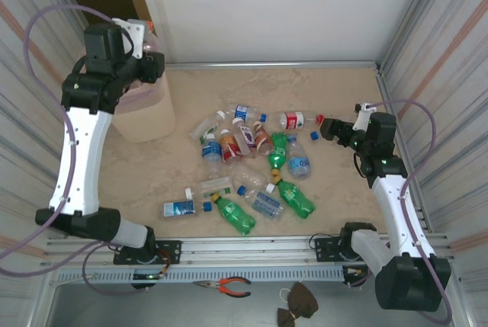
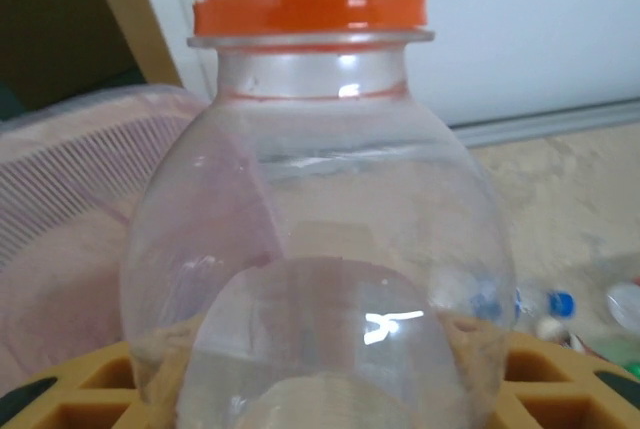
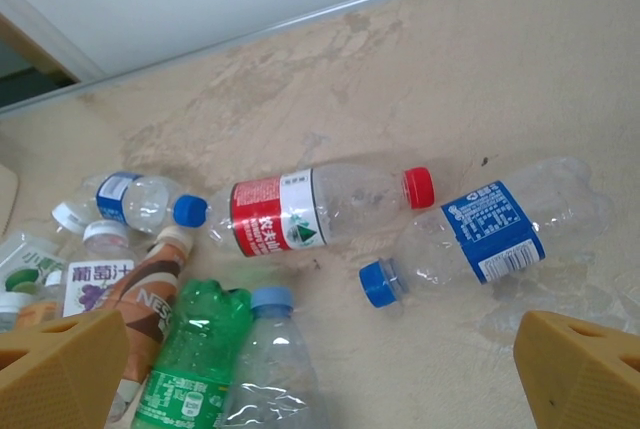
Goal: Put the plastic bottles in the bin
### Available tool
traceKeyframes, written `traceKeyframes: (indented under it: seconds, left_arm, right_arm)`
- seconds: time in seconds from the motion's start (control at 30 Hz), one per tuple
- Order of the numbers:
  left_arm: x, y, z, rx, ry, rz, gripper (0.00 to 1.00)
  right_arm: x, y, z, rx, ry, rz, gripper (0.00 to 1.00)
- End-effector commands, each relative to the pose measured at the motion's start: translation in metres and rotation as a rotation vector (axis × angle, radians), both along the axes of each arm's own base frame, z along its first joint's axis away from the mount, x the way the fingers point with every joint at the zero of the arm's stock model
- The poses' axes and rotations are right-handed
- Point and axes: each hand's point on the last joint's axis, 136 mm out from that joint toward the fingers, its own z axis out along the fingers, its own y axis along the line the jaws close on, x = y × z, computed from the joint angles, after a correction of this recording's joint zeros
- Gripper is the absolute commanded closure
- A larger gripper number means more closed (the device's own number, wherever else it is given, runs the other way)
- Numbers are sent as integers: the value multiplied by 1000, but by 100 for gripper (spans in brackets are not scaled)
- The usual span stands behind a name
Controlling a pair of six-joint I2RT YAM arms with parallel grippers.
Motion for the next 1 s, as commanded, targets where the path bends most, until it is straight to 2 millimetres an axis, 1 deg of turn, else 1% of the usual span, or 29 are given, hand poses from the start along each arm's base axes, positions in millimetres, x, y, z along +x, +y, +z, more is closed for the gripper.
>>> traceKeyframes:
  seconds: [0.0,0.13,0.27,0.33,0.4,0.43,0.53,0.63,0.77,0.83,0.97]
  left_arm:
    - [31,25,1,41,-23,91,49]
    - [66,45,-26,-4,51,129,51]
    - [94,62,-61,-12,133,162,51]
    - [103,67,-81,-31,187,166,52]
    - [106,65,-104,-46,264,139,53]
    - [105,64,-114,-42,303,127,54]
    - [97,60,-135,-44,385,102,54]
    - [84,53,-143,-69,424,72,56]
    - [59,47,-143,-80,457,47,56]
    - [47,47,-141,-72,463,45,56]
    - [29,48,-136,-63,477,47,56]
  right_arm:
    - [4,2,21,0,-41,-3,2]
    - [4,6,22,-10,-41,4,3]
    - [2,8,20,-32,-34,11,2]
    - [1,9,20,-35,-32,14,2]
    - [0,9,17,-38,-26,14,2]
    - [0,10,15,-38,-22,13,3]
    - [0,10,11,-36,-15,11,2]
    - [0,12,6,-35,-3,19,2]
    - [2,14,1,-39,13,25,2]
    - [3,15,2,-39,10,28,2]
    - [5,18,2,-36,10,38,2]
